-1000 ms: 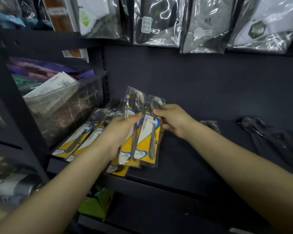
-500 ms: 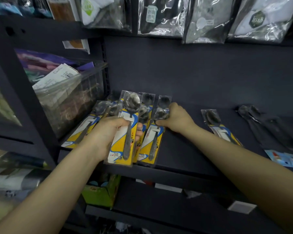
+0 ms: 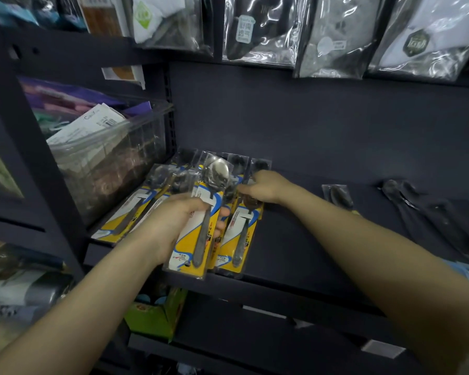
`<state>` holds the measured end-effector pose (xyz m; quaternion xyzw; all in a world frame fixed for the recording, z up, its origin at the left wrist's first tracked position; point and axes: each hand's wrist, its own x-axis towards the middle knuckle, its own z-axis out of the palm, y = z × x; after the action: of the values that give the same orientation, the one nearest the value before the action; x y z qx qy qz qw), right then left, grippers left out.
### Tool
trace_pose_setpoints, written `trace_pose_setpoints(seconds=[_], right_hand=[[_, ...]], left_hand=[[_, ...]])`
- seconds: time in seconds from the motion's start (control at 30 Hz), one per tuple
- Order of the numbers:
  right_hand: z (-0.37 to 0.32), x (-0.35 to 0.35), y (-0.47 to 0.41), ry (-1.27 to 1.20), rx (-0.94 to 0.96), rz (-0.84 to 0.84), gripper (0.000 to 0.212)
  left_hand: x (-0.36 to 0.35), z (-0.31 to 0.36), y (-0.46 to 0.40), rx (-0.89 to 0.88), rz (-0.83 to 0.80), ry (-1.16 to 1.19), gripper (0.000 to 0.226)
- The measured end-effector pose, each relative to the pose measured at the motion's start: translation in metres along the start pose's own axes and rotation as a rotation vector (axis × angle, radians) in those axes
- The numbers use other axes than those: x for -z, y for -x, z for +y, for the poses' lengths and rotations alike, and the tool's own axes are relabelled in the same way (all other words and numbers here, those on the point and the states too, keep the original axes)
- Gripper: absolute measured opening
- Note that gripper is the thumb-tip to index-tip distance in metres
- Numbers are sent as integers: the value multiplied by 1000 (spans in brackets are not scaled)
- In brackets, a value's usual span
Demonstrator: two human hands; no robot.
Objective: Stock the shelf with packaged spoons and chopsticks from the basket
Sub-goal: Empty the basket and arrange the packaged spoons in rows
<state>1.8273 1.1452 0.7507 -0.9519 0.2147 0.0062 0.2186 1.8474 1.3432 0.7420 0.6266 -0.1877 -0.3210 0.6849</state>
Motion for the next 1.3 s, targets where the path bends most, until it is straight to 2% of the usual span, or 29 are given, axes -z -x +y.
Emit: trace_pose_setpoints(seconds=[0.1,0.2,0.23,0.3,0.37,0.47,0.57,0.67,0.73,0.93,1.1,1.17,1.2,1.27,1.3], right_hand=[[-1,2,2,-43,32,57,45],[-3,6,15,-221,85,372,49],[-6,7,23,-353,114,395,50],[-15,7,41,-618,164,253,43],[-19,4,54,-733,148,136,25],[-8,8,53,-929,37,131,22],[13,21,47,-1057,-43,222,24],[46,31,32,-1039,-201,355,30],[65,33,18,-1014,-317,400,34],[79,28,-28,-945,-444,348,35],[83,27,-43,-728,-369,270,29],[80,28,-40,-570,-337,309,16],[77,29,-34,-471,-305,366,7],[65,33,-17,-369,-189,477,23],[55,34,-5,-435,-100,477,31]], left_hand=[[-4,4,4,-13,-15,28,22],[-6,6,4,-18,-22,59,25],[-9,6,3,-27,-31,76,23],[-16,7,1,-44,-37,79,18],[-24,8,-3,-85,-27,28,15],[-40,9,-10,-128,2,-36,12],[-49,11,-11,-126,67,-73,18],[-52,17,-12,-21,46,42,28],[-50,18,-14,-26,40,52,30],[-51,19,-18,-86,32,95,21],[-57,19,-20,-86,107,-43,23],[-58,17,-23,-100,161,-85,14],[-59,17,-24,-89,215,-120,18],[-57,13,-27,-86,235,-162,29],[-58,12,-27,-97,212,-183,21]])
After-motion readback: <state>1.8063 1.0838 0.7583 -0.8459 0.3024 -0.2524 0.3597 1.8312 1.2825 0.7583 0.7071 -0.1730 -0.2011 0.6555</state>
